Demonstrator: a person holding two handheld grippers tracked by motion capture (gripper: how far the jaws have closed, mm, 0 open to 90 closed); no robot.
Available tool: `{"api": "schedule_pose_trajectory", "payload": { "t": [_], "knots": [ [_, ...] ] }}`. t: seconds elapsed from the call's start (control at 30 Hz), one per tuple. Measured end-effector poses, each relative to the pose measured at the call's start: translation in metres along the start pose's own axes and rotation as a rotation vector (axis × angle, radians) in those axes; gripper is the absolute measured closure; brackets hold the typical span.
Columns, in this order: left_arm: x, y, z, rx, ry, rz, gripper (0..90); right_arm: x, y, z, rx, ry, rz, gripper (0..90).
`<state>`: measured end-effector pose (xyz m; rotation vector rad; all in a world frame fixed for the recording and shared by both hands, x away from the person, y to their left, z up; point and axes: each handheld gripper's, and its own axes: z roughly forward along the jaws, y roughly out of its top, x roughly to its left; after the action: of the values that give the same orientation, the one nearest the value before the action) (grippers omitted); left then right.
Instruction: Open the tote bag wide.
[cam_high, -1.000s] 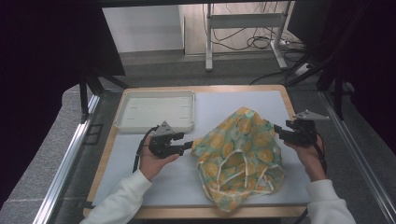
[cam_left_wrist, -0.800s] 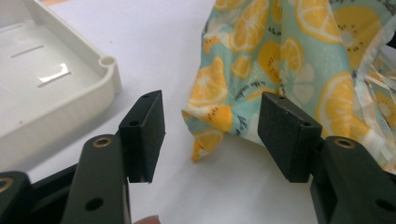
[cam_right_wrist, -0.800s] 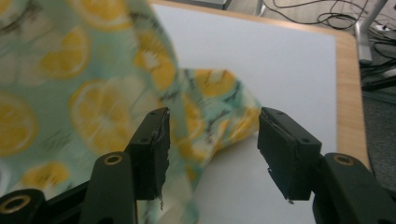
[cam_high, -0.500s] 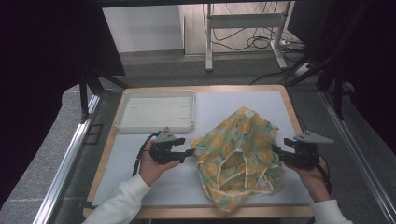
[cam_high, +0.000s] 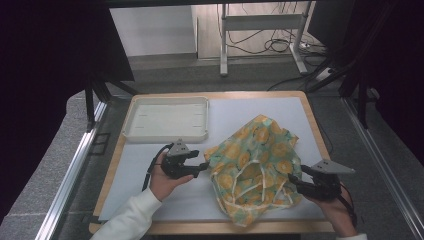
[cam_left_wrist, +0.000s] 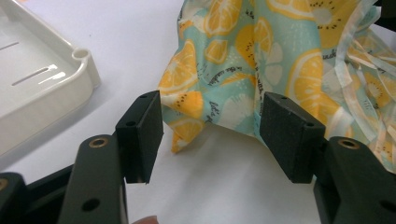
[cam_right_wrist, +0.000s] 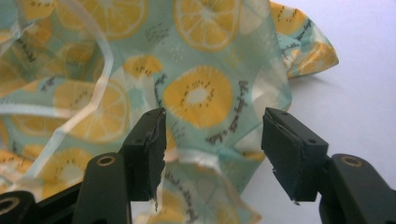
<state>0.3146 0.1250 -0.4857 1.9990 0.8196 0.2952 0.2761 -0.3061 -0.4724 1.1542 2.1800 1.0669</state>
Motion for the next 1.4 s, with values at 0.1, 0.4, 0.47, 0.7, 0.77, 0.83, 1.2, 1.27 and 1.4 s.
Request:
{"api": "schedule_pose_trajectory", "payload": {
  "t": [0.1,0.4,0.47,0.7,0.77,0.83,1.2,1.27,1.4],
  "knots": [
    [-0.004,0.000,0.000,0.000,-0.010,0.008,40.0,0.001,-0.005,-0.005,-0.004,-0.002,-0.001,40.2],
    [-0.014,-0.001,-0.002,0.013,-0.033,0.039,40.0,0.004,-0.010,-0.001,0.014,0.008,-0.007,40.0],
    [-0.015,-0.001,-0.002,0.009,-0.036,0.038,39.9,0.004,-0.010,-0.001,0.015,0.010,-0.012,39.9],
    [-0.026,0.001,-0.002,0.020,-0.069,0.076,39.8,0.007,-0.010,0.001,0.023,0.026,-0.021,39.6],
    [-0.028,0.002,-0.003,0.017,-0.071,0.082,39.8,0.009,-0.010,0.002,0.024,0.024,-0.025,39.4],
    [-0.029,0.002,-0.004,0.012,-0.063,0.089,39.7,0.010,-0.009,0.002,0.018,0.014,-0.033,39.4],
    [-0.039,0.005,-0.012,-0.007,-0.079,0.103,39.3,0.017,0.009,0.009,0.013,0.053,-0.079,39.0],
    [-0.040,0.004,-0.011,-0.002,-0.082,0.107,39.2,0.016,0.012,0.019,0.043,0.067,-0.082,38.4],
    [-0.041,0.004,-0.009,0.006,-0.087,0.110,39.0,0.011,0.011,0.037,0.105,0.081,-0.076,38.4]
  ]
}}
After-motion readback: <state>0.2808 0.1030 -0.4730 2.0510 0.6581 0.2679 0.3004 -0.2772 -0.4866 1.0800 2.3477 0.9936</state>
